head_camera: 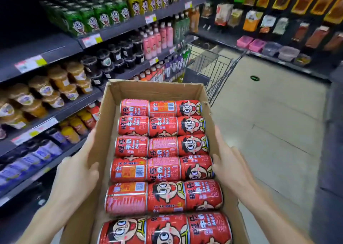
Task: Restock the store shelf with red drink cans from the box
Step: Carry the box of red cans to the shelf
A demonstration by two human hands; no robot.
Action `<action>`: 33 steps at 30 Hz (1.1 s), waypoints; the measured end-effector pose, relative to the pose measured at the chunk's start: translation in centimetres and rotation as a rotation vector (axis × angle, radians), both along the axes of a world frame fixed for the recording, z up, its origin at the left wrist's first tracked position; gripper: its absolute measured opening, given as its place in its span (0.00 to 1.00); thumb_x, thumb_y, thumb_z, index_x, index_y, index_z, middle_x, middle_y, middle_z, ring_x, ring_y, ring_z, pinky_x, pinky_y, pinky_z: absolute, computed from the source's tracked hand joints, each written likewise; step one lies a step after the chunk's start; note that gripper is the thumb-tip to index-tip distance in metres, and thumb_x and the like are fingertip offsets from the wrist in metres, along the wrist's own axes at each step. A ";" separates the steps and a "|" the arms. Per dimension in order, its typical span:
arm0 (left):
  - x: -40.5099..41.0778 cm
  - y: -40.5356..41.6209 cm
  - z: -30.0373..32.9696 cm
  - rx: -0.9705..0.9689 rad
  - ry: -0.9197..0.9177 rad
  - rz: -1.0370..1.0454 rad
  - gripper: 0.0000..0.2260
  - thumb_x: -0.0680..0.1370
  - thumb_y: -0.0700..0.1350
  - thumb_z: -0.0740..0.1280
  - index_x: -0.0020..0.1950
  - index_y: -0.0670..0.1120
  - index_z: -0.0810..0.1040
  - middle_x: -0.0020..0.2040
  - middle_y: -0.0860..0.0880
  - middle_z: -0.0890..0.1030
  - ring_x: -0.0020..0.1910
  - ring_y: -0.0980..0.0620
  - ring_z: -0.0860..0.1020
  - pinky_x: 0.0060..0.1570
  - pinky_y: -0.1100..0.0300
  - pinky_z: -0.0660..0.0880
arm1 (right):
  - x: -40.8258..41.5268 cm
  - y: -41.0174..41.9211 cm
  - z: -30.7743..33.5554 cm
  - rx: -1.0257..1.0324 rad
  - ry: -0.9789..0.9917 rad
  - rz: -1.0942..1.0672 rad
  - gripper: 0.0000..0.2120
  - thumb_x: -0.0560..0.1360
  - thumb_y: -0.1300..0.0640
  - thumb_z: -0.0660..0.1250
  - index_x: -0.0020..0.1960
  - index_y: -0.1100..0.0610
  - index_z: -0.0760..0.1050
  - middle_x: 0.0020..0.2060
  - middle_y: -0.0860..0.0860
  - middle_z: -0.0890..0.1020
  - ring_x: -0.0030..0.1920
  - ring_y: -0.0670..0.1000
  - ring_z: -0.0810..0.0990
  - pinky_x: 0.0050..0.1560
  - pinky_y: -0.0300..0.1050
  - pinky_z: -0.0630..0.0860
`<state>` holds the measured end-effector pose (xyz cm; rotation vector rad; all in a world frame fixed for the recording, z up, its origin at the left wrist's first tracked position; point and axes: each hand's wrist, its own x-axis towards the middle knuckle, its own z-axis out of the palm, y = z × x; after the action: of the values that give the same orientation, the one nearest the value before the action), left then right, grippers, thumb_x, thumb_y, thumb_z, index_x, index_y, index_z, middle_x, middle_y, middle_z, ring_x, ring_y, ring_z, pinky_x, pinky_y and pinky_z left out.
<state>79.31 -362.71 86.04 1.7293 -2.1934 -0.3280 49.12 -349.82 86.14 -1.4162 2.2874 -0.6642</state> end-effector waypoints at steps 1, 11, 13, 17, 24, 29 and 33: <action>-0.8 -1.7 -0.1 0.011 -0.004 -0.011 0.43 0.71 0.35 0.72 0.78 0.59 0.55 0.41 0.35 0.83 0.42 0.34 0.80 0.35 0.54 0.65 | -0.7 -1.4 -0.3 0.000 -0.016 -0.020 0.45 0.75 0.60 0.63 0.80 0.39 0.37 0.33 0.54 0.76 0.33 0.58 0.74 0.39 0.51 0.74; -12.5 -17.6 -1.3 0.042 -0.012 -0.060 0.44 0.71 0.34 0.73 0.79 0.59 0.55 0.39 0.37 0.84 0.38 0.38 0.81 0.37 0.50 0.74 | -11.9 -16.4 -2.5 0.010 -0.042 -0.046 0.44 0.75 0.62 0.62 0.79 0.39 0.40 0.45 0.58 0.82 0.42 0.64 0.80 0.44 0.56 0.79; -15.0 -20.3 -1.2 0.050 -0.037 -0.061 0.43 0.72 0.35 0.73 0.79 0.58 0.54 0.39 0.37 0.84 0.37 0.39 0.81 0.37 0.51 0.75 | -14.8 -19.3 -2.4 0.002 -0.058 -0.033 0.43 0.74 0.61 0.62 0.79 0.39 0.42 0.47 0.59 0.81 0.45 0.66 0.80 0.45 0.57 0.79; -19.4 -25.5 -1.0 0.052 -0.045 -0.075 0.42 0.72 0.36 0.72 0.79 0.58 0.55 0.48 0.37 0.84 0.44 0.36 0.81 0.42 0.49 0.76 | -19.1 -24.0 -2.3 0.024 -0.080 -0.039 0.44 0.75 0.59 0.62 0.79 0.36 0.40 0.40 0.57 0.77 0.45 0.65 0.79 0.46 0.55 0.79; -24.2 -33.4 -1.9 0.096 -0.074 -0.101 0.39 0.73 0.35 0.72 0.79 0.53 0.58 0.55 0.37 0.82 0.51 0.35 0.81 0.48 0.48 0.77 | -23.2 -30.3 -3.5 0.025 -0.120 -0.075 0.43 0.76 0.58 0.64 0.79 0.38 0.42 0.36 0.52 0.76 0.41 0.61 0.79 0.42 0.53 0.78; -26.0 -40.2 -4.8 0.179 -0.085 -0.163 0.41 0.72 0.35 0.71 0.79 0.57 0.56 0.52 0.38 0.83 0.52 0.35 0.79 0.50 0.48 0.75 | -24.7 -35.3 -6.3 0.064 -0.121 -0.111 0.46 0.75 0.62 0.64 0.79 0.38 0.38 0.38 0.58 0.80 0.40 0.61 0.81 0.41 0.52 0.79; -27.6 -45.7 -5.8 0.192 -0.115 -0.251 0.41 0.71 0.33 0.68 0.79 0.56 0.57 0.48 0.37 0.82 0.52 0.36 0.78 0.46 0.49 0.73 | -24.9 -39.0 -8.9 0.077 -0.139 -0.173 0.49 0.73 0.58 0.69 0.79 0.38 0.38 0.42 0.57 0.84 0.42 0.61 0.83 0.40 0.49 0.78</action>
<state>51.67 -408.41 80.24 1.6004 -2.5429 -0.5274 24.26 -388.85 77.19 -1.1101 2.3160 -0.6948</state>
